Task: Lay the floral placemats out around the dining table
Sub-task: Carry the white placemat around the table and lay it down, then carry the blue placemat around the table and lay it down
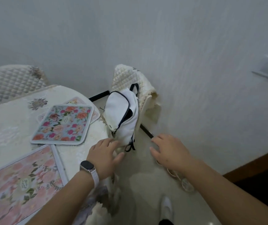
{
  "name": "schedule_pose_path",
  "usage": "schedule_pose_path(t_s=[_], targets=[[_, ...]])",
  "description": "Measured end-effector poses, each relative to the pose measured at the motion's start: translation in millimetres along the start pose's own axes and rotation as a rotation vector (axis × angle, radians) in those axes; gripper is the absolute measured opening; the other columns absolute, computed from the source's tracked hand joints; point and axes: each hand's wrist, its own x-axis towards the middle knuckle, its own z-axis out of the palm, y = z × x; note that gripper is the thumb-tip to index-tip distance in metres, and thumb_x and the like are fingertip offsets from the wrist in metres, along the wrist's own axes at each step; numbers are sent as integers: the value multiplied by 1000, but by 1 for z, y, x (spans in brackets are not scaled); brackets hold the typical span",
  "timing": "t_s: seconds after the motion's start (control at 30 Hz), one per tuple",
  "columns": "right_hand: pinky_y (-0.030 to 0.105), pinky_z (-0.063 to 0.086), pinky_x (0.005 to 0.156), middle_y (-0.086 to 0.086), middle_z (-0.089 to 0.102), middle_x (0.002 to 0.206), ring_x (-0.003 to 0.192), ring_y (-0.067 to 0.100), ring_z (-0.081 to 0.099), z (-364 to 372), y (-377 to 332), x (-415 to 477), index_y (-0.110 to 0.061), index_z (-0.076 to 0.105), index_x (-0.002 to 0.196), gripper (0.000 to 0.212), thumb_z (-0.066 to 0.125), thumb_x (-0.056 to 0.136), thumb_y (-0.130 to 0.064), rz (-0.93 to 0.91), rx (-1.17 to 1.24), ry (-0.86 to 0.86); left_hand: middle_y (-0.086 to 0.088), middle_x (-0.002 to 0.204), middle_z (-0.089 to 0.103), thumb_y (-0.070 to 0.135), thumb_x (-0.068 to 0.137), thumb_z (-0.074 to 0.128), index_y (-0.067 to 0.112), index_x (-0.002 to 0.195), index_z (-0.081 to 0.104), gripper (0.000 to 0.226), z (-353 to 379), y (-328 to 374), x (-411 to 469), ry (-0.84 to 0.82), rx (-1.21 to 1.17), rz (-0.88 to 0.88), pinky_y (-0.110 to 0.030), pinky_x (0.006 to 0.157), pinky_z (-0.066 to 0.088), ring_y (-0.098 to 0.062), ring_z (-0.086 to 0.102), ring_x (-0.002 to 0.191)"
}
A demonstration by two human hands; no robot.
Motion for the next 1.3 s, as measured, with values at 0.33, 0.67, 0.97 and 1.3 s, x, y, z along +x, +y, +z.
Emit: schedule_pose_path(t_s=[0.33, 0.67, 0.97, 1.3], targets=[[37, 42, 97, -2, 51, 131, 118, 20, 48, -22, 75, 145, -24, 55, 127, 43, 38, 95, -48, -333, -23, -46, 2, 151, 41, 69, 82, 20, 35, 140, 43, 71, -2, 30, 90, 17, 24, -336, -41, 110, 31, -21, 35, 137], [38, 48, 82, 0, 59, 109, 99, 23, 56, -40, 74, 254, -18, 62, 117, 50, 33, 89, -47, -662, 52, -102, -3, 138, 56, 62, 84, 25, 28, 129, 57, 65, -20, 45, 121, 147, 86, -624, -48, 100, 42, -28, 50, 126], [38, 45, 90, -2, 58, 118, 107, 21, 52, -17, 10, 315, -22, 58, 123, 44, 36, 93, -46, -825, 41, -258, -3, 146, 46, 57, 85, 32, 28, 136, 50, 61, -18, 1, 111, 115, 46, -884, -46, 108, 33, -27, 39, 135], [37, 46, 87, -3, 58, 115, 105, 19, 53, 6, -66, 382, -23, 59, 123, 40, 40, 93, -43, -875, -37, -323, 1, 148, 42, 52, 94, 41, 29, 141, 42, 53, 6, -93, 116, 103, -110, -1026, -41, 108, 35, -22, 37, 135]])
